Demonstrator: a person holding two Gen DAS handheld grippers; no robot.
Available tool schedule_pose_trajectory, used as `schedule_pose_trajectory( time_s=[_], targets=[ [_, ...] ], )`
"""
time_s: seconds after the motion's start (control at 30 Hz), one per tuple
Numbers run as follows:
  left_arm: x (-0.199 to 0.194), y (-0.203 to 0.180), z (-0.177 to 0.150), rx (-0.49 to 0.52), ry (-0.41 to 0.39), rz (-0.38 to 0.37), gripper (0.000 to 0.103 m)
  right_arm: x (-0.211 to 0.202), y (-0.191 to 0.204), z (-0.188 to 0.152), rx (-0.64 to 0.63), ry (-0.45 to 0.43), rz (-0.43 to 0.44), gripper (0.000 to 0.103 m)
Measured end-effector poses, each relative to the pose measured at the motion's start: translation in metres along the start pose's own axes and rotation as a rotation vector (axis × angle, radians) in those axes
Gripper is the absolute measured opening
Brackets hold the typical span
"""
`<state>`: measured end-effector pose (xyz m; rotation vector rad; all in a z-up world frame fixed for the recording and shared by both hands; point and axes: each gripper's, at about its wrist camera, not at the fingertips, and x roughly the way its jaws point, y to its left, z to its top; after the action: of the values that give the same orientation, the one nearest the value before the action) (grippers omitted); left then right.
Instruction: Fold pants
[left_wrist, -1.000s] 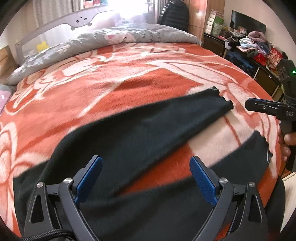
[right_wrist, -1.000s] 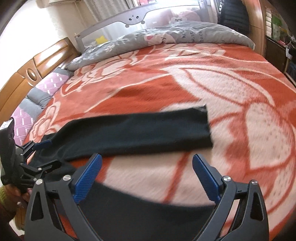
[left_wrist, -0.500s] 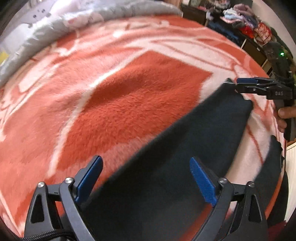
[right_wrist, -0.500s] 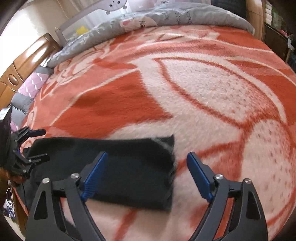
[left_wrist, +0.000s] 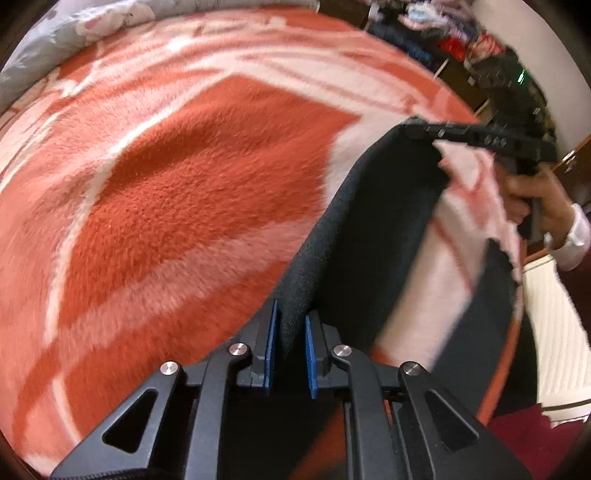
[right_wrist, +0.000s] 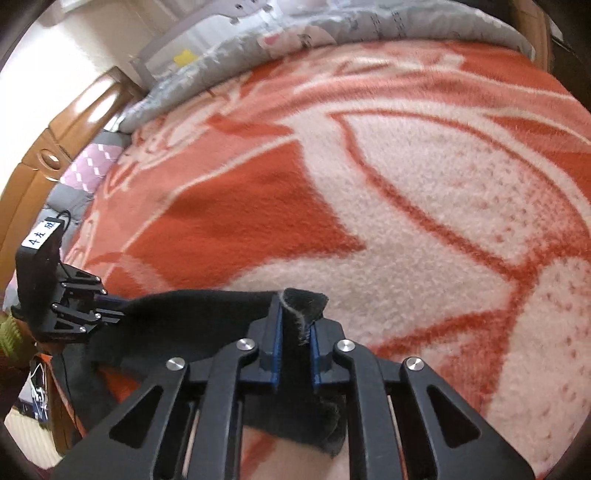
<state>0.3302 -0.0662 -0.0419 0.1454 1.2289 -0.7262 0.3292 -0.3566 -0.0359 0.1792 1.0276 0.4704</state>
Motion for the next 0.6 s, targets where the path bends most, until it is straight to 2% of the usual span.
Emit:
schedule_pose_trajectory(
  time_s=[0.17,0.3,0.43,0.53,0.6],
  targets=[
    [-0.029,-0.032,-0.036,-0.013,-0.077,-0.015,0.011,-0.035,0.005,-0.027,-0.068,-0.050,0.052,0.012],
    [-0.034,-0.069,-0.058,0.001,-0.097,-0.007,0.011,-0.057,0.007,-0.062,-0.102,-0.053,0.068,0.012],
    [-0.041,-0.095,-0.089,-0.005,-0.109,-0.015,0.011,-0.072,0.013,-0.092,-0.146,-0.044,0.041,0.012],
    [-0.045,-0.110,-0.106,-0.017,-0.119,-0.050,0.005,-0.083,0.016,-0.111,-0.166,-0.043,0.024,0.011],
    [-0.048,-0.123,-0.117,-0.019,-0.135,-0.081,0.005,-0.090,0.021,-0.123,-0.180,-0.046,0.004,0.010]
  ],
)
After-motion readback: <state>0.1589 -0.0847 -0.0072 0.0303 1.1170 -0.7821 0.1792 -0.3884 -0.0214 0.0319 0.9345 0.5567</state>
